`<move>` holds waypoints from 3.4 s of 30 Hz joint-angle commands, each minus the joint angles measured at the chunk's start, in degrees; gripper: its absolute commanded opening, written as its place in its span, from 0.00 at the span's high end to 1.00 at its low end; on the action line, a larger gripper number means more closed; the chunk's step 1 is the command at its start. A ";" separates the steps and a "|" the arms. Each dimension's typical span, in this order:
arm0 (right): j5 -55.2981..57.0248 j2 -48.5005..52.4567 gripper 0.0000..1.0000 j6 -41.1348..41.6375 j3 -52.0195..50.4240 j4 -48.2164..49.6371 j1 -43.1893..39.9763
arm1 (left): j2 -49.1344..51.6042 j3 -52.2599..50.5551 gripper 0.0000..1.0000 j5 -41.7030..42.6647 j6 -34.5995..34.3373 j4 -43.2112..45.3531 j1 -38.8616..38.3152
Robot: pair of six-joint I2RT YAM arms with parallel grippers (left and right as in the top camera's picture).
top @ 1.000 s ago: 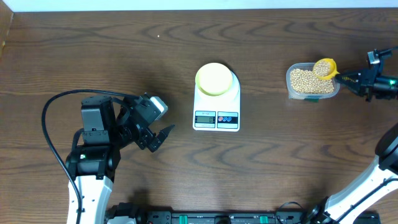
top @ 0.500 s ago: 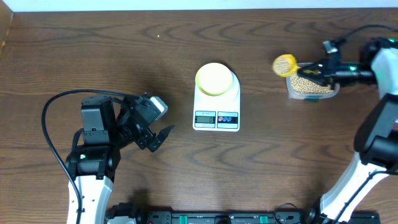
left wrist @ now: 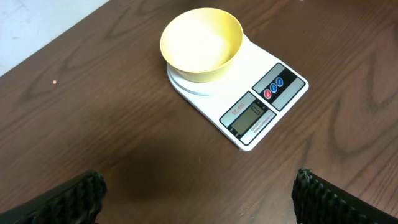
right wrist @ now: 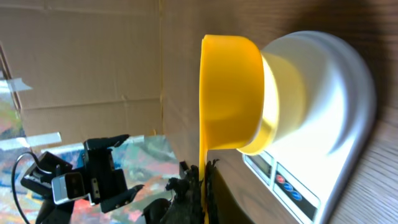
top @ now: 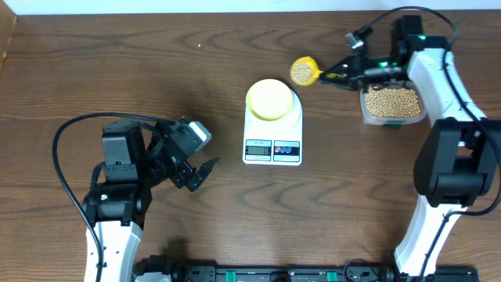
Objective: Scoop item into bowl and weigh 50g on scale
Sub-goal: 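Carry the scoop over the yellow bowl and tip soybeans in, then bring the empty scoop back over the soybean tub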
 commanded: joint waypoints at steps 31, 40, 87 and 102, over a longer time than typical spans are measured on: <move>27.71 0.15 0.99 9.31 13.38 -4.31 16.81 | 0.07 -0.11 0.02 0.76 0.20 0.02 -0.13; 38.38 0.15 0.98 6.36 15.43 -6.19 20.50 | 0.07 -0.11 0.02 0.76 0.20 0.02 -0.13; 76.59 0.15 0.99 -11.76 22.64 -13.77 34.60 | 0.07 -0.11 0.02 0.76 0.17 0.02 -0.13; 68.17 0.02 0.99 -7.34 24.72 -11.74 31.34 | 0.07 -0.11 0.02 0.76 0.17 0.02 -0.13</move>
